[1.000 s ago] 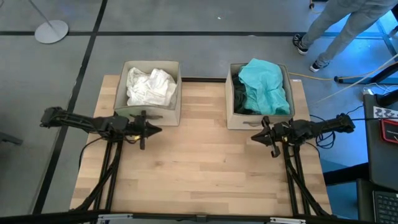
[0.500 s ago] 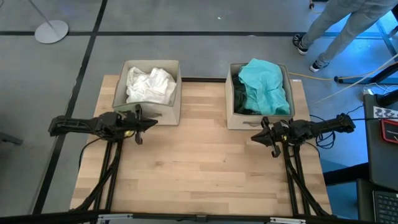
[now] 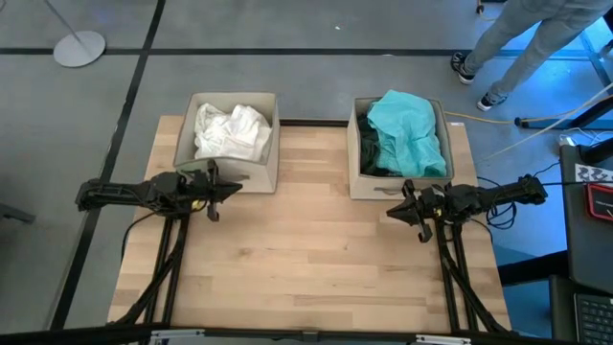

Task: Sort clothes
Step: Return to Home Position

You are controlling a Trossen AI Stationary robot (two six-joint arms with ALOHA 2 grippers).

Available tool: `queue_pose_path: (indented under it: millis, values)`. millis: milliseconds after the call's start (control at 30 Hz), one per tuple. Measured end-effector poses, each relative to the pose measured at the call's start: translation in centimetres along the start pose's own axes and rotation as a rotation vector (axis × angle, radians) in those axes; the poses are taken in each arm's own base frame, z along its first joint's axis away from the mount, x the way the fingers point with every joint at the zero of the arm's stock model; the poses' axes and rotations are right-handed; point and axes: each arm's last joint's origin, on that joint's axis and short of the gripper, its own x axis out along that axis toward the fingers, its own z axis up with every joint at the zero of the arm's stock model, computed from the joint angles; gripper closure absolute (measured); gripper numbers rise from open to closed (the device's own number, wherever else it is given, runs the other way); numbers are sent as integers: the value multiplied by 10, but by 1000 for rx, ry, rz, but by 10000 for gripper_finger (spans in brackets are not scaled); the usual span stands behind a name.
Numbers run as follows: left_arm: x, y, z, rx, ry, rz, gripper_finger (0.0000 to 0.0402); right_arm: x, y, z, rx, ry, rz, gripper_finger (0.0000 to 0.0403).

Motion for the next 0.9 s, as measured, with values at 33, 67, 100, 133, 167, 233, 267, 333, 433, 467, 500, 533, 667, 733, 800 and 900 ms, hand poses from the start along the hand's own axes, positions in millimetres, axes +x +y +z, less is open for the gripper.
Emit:
queue_pose_path:
  millis: [33,67,100,133,167,233,267,333,433,467,500,533,667,733,800,900]
  values:
    - [0,0,0,-9,0,-1,395,0,0,0,0,0,0,375]
    - [0,0,0,-22,0,-2,394,0,0,0,0,0,0,375]
    - [0,0,0,-30,0,-2,395,0,0,0,0,0,0,375]
    - [0,0,0,-37,0,-2,396,0,0,0,0,0,0,375]
    - [0,0,0,-44,0,-2,397,0,0,0,0,1,0,375]
    - [0,0,0,-55,-1,-2,399,0,0,0,0,1,0,375]
    - [0,0,0,-59,-1,-3,400,0,0,0,0,1,0,375]
    - [0,0,0,-61,-2,-3,401,0,0,0,0,1,0,375]
    - [0,0,0,-52,0,-2,400,0,0,0,0,2,0,375]
    - [0,0,0,-54,0,-2,398,0,0,0,0,2,0,375]
    - [0,0,0,-58,0,-2,397,0,0,0,0,1,0,375]
    - [0,0,0,-61,-1,-3,396,0,0,0,0,1,0,375]
    - [0,0,0,-52,1,-2,395,0,0,0,0,2,0,375]
    - [0,0,0,-49,2,-2,398,0,0,0,0,3,-1,375]
    - [0,0,0,-53,2,-2,399,0,0,0,0,3,-1,375]
    - [0,0,0,-68,1,-2,399,0,0,0,0,3,0,375]
